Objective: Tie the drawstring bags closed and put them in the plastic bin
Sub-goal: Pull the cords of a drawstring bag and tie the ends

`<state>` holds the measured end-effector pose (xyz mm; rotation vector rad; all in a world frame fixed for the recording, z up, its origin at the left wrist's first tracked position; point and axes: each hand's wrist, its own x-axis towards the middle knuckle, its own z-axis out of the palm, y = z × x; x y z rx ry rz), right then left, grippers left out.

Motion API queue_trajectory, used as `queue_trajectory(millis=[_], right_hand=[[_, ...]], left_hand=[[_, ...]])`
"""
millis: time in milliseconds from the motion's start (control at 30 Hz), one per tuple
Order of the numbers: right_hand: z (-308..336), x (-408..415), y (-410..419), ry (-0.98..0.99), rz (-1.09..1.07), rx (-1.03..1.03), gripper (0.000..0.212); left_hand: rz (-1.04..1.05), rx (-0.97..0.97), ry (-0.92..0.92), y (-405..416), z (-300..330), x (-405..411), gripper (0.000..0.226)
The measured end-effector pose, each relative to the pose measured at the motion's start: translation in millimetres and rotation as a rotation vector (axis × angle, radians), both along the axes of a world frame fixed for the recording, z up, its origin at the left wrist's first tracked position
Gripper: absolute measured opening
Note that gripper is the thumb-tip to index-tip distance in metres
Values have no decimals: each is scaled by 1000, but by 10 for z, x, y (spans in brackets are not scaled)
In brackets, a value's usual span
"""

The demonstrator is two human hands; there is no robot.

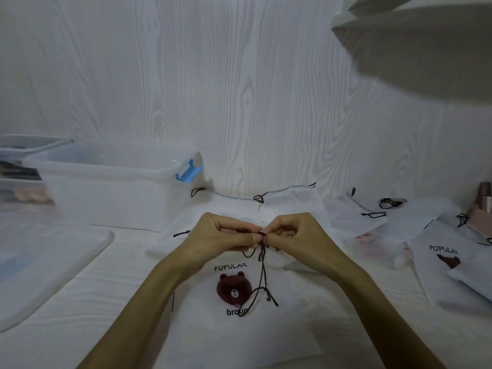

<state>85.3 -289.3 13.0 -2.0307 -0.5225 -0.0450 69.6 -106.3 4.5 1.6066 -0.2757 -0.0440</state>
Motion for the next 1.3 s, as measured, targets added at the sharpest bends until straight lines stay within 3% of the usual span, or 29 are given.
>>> queue_trajectory(millis=[300,600,700,833,933,1100,1300], right_hand=[[-21,38,55,38,-103,59,10],[-90,20,83,66,3,143,4],[-73,13,71,140,52,164,16],[-69,34,64,203,13,259,14],[-75,43,48,213,36,306,12],[-80,49,32,246,136,262,21],[-100,68,-24,239,153,251,15]], left_hand=[[232,89,-284,-90,-99,33,22],[382,174,-462,-98,-241,101,22],[453,230,-513,-79,-253,118,21],[429,173,-583,-69,-263,132,10],[405,161,-637,-71,-268,140,21],[410,182,-693,-68,-290,169,23],[376,138,-674,-61,-269,156,19]])
